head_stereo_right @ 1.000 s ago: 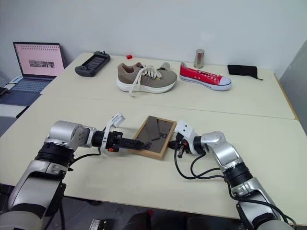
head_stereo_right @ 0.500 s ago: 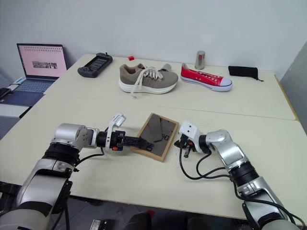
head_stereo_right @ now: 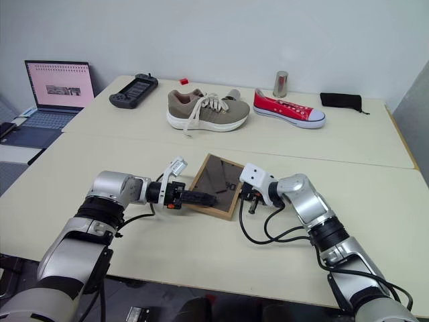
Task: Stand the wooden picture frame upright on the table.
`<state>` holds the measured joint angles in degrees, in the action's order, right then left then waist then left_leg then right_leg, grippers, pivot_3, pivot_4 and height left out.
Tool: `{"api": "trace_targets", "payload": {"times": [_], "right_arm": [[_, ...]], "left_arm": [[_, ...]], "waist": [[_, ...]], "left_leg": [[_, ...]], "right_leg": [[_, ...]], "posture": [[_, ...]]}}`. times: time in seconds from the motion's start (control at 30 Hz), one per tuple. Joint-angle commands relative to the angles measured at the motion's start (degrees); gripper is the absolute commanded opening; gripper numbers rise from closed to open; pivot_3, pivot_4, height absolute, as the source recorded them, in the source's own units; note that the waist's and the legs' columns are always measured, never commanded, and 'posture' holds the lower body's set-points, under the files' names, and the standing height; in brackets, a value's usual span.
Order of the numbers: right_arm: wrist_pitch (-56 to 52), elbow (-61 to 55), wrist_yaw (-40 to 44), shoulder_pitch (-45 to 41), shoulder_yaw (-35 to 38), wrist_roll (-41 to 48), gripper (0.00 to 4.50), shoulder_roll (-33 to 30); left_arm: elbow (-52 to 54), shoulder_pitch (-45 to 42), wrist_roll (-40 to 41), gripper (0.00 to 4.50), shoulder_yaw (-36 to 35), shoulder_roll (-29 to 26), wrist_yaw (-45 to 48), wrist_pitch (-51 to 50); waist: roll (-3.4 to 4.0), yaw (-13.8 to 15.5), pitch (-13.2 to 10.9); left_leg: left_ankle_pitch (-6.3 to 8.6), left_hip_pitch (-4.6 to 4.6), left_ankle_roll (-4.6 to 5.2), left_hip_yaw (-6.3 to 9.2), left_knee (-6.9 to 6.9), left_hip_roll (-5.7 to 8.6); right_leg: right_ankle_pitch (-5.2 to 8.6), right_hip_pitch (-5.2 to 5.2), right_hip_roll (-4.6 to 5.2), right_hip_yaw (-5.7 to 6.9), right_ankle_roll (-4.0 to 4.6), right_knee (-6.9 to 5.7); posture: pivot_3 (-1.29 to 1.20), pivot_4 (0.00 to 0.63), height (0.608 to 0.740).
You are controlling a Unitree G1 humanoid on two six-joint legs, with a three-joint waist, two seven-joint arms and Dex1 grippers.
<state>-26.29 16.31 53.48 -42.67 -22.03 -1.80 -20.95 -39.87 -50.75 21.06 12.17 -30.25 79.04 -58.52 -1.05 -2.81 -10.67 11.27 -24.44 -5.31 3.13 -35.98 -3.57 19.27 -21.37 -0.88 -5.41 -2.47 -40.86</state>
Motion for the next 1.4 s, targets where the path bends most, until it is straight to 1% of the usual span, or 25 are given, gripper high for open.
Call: {"api": "trace_targets", "payload": {"times": [0.03, 0.1, 0.23, 0.37, 0.43, 0.47, 0.6, 0.7, 0.77, 0.83, 0.87, 0.9, 0.97, 1.0, 1.03, 1.07, 1.13, 1.2, 1.3, 1.4], "right_arm": [[1.7, -0.1, -0.6, -1.9, 0.7, -0.2, 0.00, 1.0], [2.1, 0.3, -0.7, -1.9, 0.8, -0.3, 0.00, 1.2], [2.7, 0.7, -1.0, -1.2, 0.9, -0.5, 0.00, 1.2], [2.4, -0.1, -2.2, 0.4, 1.9, -0.1, 0.00, 0.8], [1.8, -1.0, -3.1, 1.9, 3.5, 0.2, 0.00, -0.1], [1.5, -1.4, -3.4, 2.5, 4.3, 0.5, 0.00, -0.6], [0.0, -4.9, -4.1, 4.7, 8.6, 3.0, 0.00, -2.6], [-4.4, -9.6, -2.1, 5.1, 13.1, 8.0, 0.00, -4.1], [-10.0, -13.1, -0.2, 4.6, 16.6, 13.4, 0.35, -4.6], [-13.0, -15.4, 0.5, 4.1, 18.0, 15.9, 0.65, -5.5], [-13.8, -16.3, 1.1, 3.7, 18.3, 16.6, 0.90, -6.3], [-16.7, -17.3, 1.7, 2.7, 19.8, 19.1, 1.04, -6.7], [-20.8, -17.8, 3.4, 0.5, 22.0, 23.7, 1.50, -7.4], [-21.9, -17.9, 4.1, -0.1, 22.5, 25.1, 1.70, -7.8], [-23.0, -17.9, 4.8, -0.8, 22.5, 26.5, 1.98, -8.0], [-23.8, -17.9, 5.2, -1.1, 22.5, 27.5, 2.14, -8.2], [-26.4, -17.9, 5.4, -2.8, 22.9, 30.6, 2.60, -7.1], [-28.3, -17.5, 3.4, -5.1, 23.5, 33.6, 2.99, -3.3], [-27.9, -19.3, 2.8, -4.8, 20.7, 33.1, 3.69, -2.0], [-27.4, -19.1, 1.7, -5.1, 19.3, 33.3, 4.30, -0.3]], "left_arm": [[1.5, 1.1, -0.4, 3.30, 1.5, 1.2, 0.2, -0.9], [2.0, 1.2, -0.1, 2.84, 1.0, 1.2, 0.2, -1.3], [3.7, 1.8, 0.5, 2.07, -0.1, 0.7, -0.5, -2.1], [5.7, 2.3, 1.7, 1.27, -3.0, 0.5, -3.0, -2.4], [8.2, 2.5, 3.0, 1.06, -5.6, 0.6, -5.3, -2.6], [9.3, 2.4, 3.5, 1.04, -6.9, 0.7, -6.5, -2.7], [17.6, 4.2, 5.6, 1.04, -9.8, 0.8, -10.4, -2.5], [24.6, 6.6, 5.5, 1.04, -9.5, 0.0, -12.3, -1.2], [27.8, 7.6, 5.5, 1.04, -9.8, -0.4, -13.6, -0.9], [30.0, 8.3, 5.8, 1.04, -10.2, -0.5, -14.6, -0.7], [30.8, 8.7, 5.9, 1.04, -10.8, -0.3, -15.5, -0.2], [31.6, 9.1, 5.9, 1.04, -11.1, -0.1, -16.4, 0.2], [32.7, 10.1, 5.0, 1.04, -10.5, -0.5, -17.5, 2.1], [32.9, 10.4, 4.7, 1.04, -10.3, -0.7, -17.9, 2.8], [32.8, 10.5, 4.8, 1.04, -10.2, -0.7, -18.1, 2.9], [32.7, 10.4, 5.1, 1.04, -10.3, -0.7, -18.4, 2.9], [32.2, 9.9, 4.7, 1.04, -10.7, 0.0, -19.9, 4.6], [32.8, 9.2, 5.5, 1.04, -11.4, 1.1, -21.2, 4.7], [34.3, 9.8, 5.9, 1.04, -10.4, 1.0, -21.2, 4.8], [35.9, 10.5, 6.4, 1.04, -9.7, 0.5, -20.7, 4.2]], "waist": [[0.00, -0.1, 0.0], [0.00, -0.2, 0.0], [0.00, -0.4, 0.0], [-0.01, -0.4, 0.0], [-0.01, -0.4, 0.0], [-0.01, -0.4, 0.0], [-0.02, -0.3, 0.0], [0.01, -0.4, -0.1], [0.00, -0.3, -0.1], [0.00, -0.4, -0.1], [0.00, -0.5, -0.1], [0.00, -0.5, -0.1], [0.01, -0.5, -0.1], [0.02, -0.5, -0.1], [0.02, -0.5, -0.1], [0.02, -0.5, -0.1], [0.01, -0.5, -0.1], [0.00, -0.5, -0.1], [0.00, -0.5, -0.1], [0.01, -0.4, -0.1]], "left_leg": [[0.00, -0.01, 0.00, 0.00, 0.02, 0.00], [0.00, -0.01, 0.00, 0.00, 0.04, -0.01], [0.00, -0.03, 0.00, 0.00, 0.05, -0.02], [0.00, -0.03, 0.00, 0.01, 0.04, -0.02], [0.00, -0.04, 0.00, 0.03, 0.03, -0.02], [0.00, -0.04, 0.00, 0.02, 0.04, -0.02], [0.00, -0.07, 0.00, 0.04, 0.03, -0.01], [-0.01, -0.15, -0.01, 0.04, 0.03, -0.02], [-0.01, -0.19, -0.02, 0.04, 0.04, -0.03], [-0.01, -0.21, -0.01, 0.04, 0.05, -0.06], [-0.01, -0.21, -0.01, 0.04, 0.05, -0.07], [-0.01, -0.21, -0.01, 0.03, 0.05, -0.07], [0.00, -0.20, 0.00, 0.01, 0.04, -0.06], [0.00, -0.21, 0.00, -0.03, 0.04, -0.06], [0.00, -0.21, 0.00, -0.03, 0.04, -0.06], [0.00, -0.21, 0.00, -0.03, 0.04, -0.06], [0.00, -0.22, 0.01, -0.02, 0.04, -0.06], [0.00, -0.24, 0.01, -0.02, 0.04, -0.06], [0.00, -0.32, 0.01, -0.03, 0.04, -0.06], [0.00, -0.35, 0.00, -0.03, 0.03, -0.04]], "right_leg": [[0.00, -0.03, 0.00, 0.00, 0.00, 0.00], [0.00, -0.05, -0.01, 0.01, 0.00, 0.00], [0.00, -0.07, -0.01, 0.01, 0.00, -0.01], [0.00, -0.06, -0.01, 0.01, 0.00, 0.00], [0.00, -0.05, -0.01, 0.02, 0.00, 0.00], [0.00, -0.06, -0.01, 0.01, 0.00, -0.01], [0.00, -0.07, -0.01, 0.00, 0.00, 0.00], [0.00, -0.14, -0.01, 0.00, 0.00, 0.01], [-0.01, -0.19, -0.01, -0.01, 0.01, 0.00], [-0.01, -0.22, -0.03, -0.01, 0.01, 0.00], [-0.01, -0.22, -0.04, -0.01, 0.01, 0.00], [-0.01, -0.23, -0.04, -0.02, 0.01, 0.00], [0.00, -0.23, -0.04, -0.04, 0.01, 0.01], [0.00, -0.25, -0.04, -0.07, 0.01, 0.01], [0.00, -0.26, -0.04, -0.08, 0.01, 0.00], [0.00, -0.26, -0.04, -0.06, 0.01, 0.01], [0.00, -0.26, -0.04, -0.06, 0.01, 0.01], [0.00, -0.27, -0.04, -0.06, 0.01, 0.03], [-0.01, -0.40, -0.05, -0.07, 0.01, -0.01], [-0.01, -0.40, -0.03, -0.07, 0.01, 0.00]], "posture": [[0.00, 0.150, 0.740], [0.00, 0.150, 0.740], [0.00, 0.150, 0.740], [0.00, 0.150, 0.740], [0.00, 0.150, 0.740], [0.00, 0.150, 0.740], [0.00, 0.150, 0.740], [0.00, 0.150, 0.740], [0.00, 0.150, 0.740], [0.00, 0.150, 0.740], [0.00, 0.150, 0.740], [0.00, 0.150, 0.740], [0.00, 0.150, 0.740], [0.00, 0.150, 0.740], [0.00, 0.150, 0.740], [0.00, 0.150, 0.740], [0.00, 0.150, 0.740], [0.00, 0.150, 0.740], [0.00, 0.150, 0.740], [0.00, 0.150, 0.740]]}}
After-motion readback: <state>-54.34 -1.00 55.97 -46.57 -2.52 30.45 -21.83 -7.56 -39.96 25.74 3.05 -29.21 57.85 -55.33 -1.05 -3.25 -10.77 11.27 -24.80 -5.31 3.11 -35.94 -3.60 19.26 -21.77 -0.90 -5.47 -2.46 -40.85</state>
